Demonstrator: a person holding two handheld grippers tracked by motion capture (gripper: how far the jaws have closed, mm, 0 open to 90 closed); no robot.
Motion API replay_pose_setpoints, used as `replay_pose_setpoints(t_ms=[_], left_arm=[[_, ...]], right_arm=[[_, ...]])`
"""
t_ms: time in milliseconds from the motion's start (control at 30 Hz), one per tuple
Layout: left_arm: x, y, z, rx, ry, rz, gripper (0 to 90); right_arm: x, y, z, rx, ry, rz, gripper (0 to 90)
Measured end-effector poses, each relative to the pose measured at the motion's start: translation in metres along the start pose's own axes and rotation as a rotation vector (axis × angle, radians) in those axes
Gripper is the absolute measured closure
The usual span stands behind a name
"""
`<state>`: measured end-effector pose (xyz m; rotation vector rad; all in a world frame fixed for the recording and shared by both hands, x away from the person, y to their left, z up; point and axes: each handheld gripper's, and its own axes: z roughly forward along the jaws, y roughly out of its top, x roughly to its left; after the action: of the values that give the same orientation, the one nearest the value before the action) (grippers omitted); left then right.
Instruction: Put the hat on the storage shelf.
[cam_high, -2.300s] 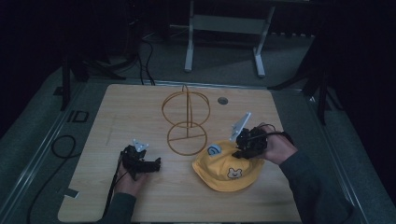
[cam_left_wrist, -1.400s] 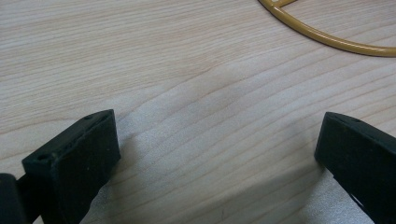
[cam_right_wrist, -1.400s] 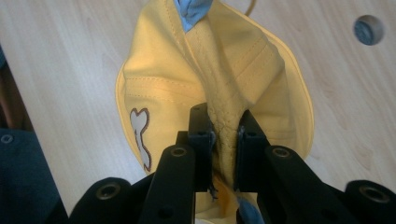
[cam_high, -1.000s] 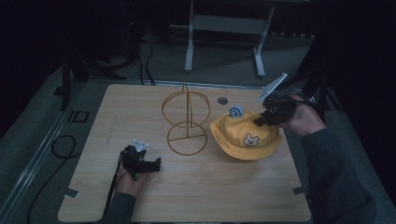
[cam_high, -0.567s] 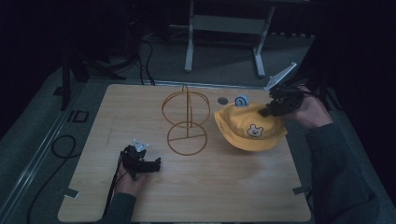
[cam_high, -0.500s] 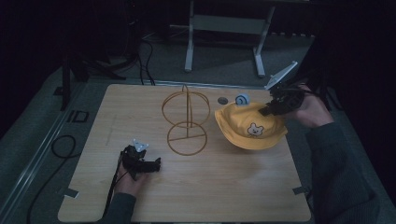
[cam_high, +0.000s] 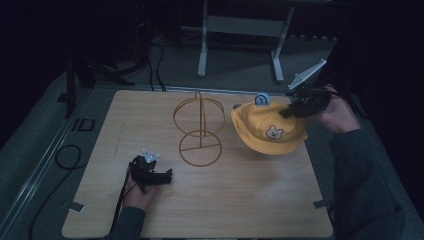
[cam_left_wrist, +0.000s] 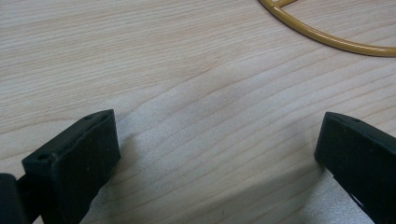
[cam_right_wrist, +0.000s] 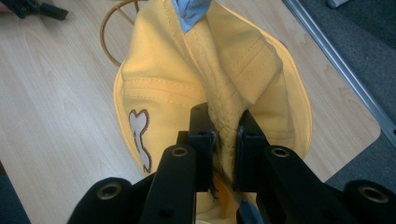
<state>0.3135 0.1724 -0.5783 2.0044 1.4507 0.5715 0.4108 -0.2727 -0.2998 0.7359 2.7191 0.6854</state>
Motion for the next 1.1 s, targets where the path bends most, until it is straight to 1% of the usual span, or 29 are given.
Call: replay_pose_setpoints(t_ms=[300,367,500,667,833,1100], left_arm=[[0.000,0.000,0.000,0.000,0.000,-0.001,0.0],[0.000,0.000,0.000,0.001,0.000,-0.001,0.0],[0.000,0.000,0.000,0.001,0.000,0.000,0.0],[0.000,0.000,0.000,0.001,-0.001,-0.002,0.0],[0.000,0.000,0.000,0.001,-0.002,-0.002,0.0],[0.000,0.000,0.000,0.001,0.000,-0.003,0.0]], right_arm=[[-0.006,0.000,-0.013,-0.032,-0.016,0.011,81.0],[-0.007,0.000,-0.015,-0.031,-0.021,0.014,81.0],[-0.009,0.002,-0.019,-0.046,-0.023,0.007,81.0],[-0.009,0.005,-0.022,-0.063,-0.025,0.006,81.1],[-0.008,0.012,-0.027,-0.073,-0.032,-0.011,81.1],[-0.006,0.019,-0.032,-0.091,-0.031,-0.020,81.1]])
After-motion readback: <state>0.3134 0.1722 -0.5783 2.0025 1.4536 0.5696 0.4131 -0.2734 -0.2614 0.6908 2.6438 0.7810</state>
